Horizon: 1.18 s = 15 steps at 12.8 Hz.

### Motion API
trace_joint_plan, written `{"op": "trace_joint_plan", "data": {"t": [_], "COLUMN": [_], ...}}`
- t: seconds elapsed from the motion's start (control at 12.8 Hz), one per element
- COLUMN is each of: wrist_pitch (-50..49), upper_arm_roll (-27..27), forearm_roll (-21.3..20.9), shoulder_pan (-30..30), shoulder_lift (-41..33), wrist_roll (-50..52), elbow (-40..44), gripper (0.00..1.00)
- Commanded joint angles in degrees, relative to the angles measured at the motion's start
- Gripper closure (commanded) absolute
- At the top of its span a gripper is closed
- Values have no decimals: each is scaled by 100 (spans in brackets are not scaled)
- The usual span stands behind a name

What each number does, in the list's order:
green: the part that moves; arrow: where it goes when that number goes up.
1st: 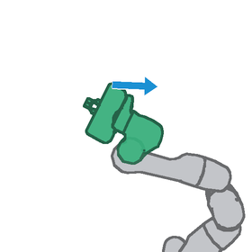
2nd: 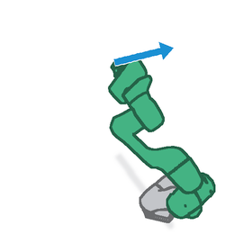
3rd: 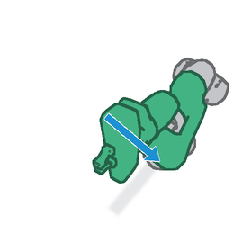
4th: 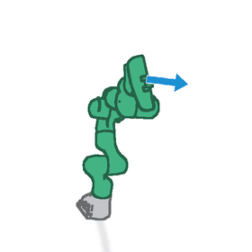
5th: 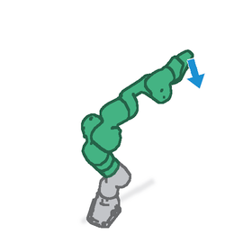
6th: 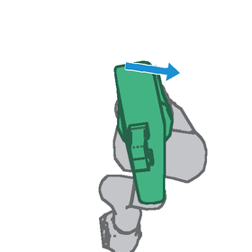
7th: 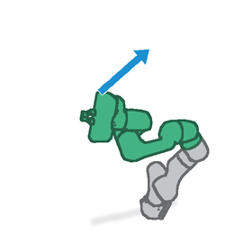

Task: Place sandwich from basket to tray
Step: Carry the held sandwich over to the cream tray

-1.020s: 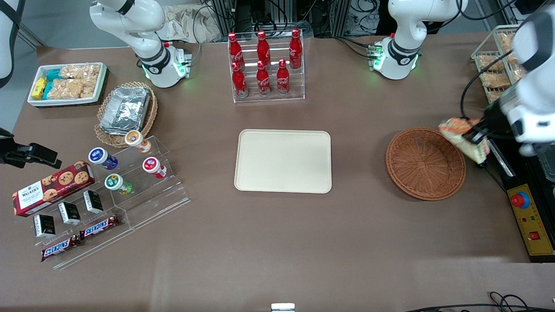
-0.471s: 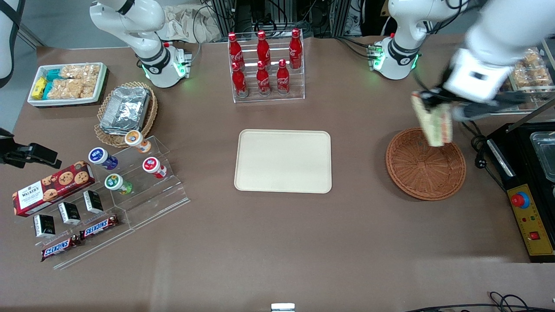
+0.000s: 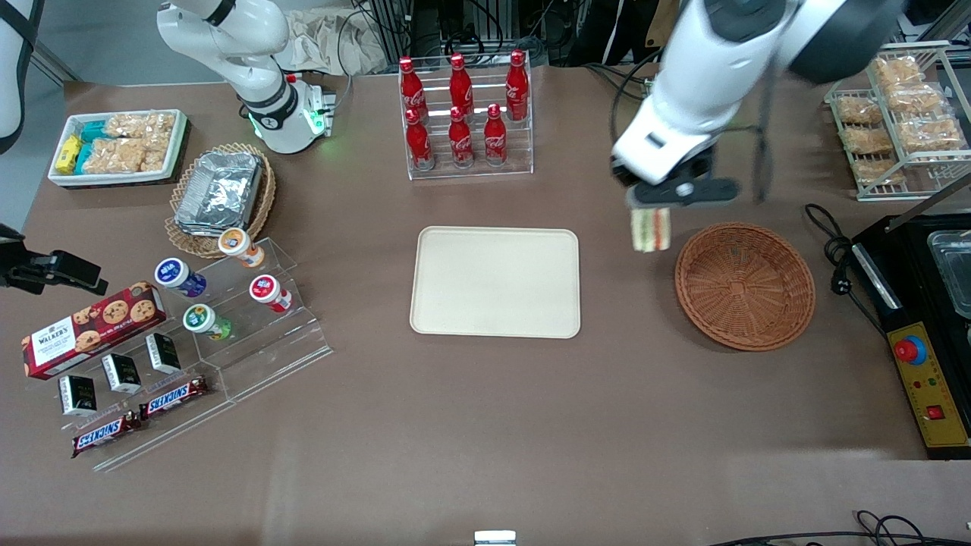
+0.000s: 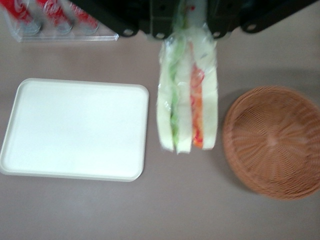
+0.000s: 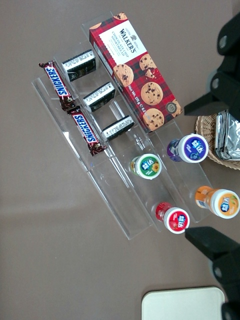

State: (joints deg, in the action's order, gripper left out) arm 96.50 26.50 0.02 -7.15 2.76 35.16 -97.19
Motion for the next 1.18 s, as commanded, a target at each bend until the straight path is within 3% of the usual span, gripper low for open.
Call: {"op": "trace_joint_plan", "data": {"t": [0.0, 0.16, 0.31, 1.1], "wrist_pitch": [1672, 2642, 3084, 4183], "upper_arm_roll": [127, 127, 127, 119], "forearm_roll": [-63, -177, -694, -2478], "shoulder_pan": [-338, -567, -656, -972], "shoulder_lift": [75, 373, 786, 2404], "wrist_roll": [763, 782, 791, 2134], "elbow": [-1228, -1836, -2067, -1962], "gripper": [100, 100, 100, 100]}}
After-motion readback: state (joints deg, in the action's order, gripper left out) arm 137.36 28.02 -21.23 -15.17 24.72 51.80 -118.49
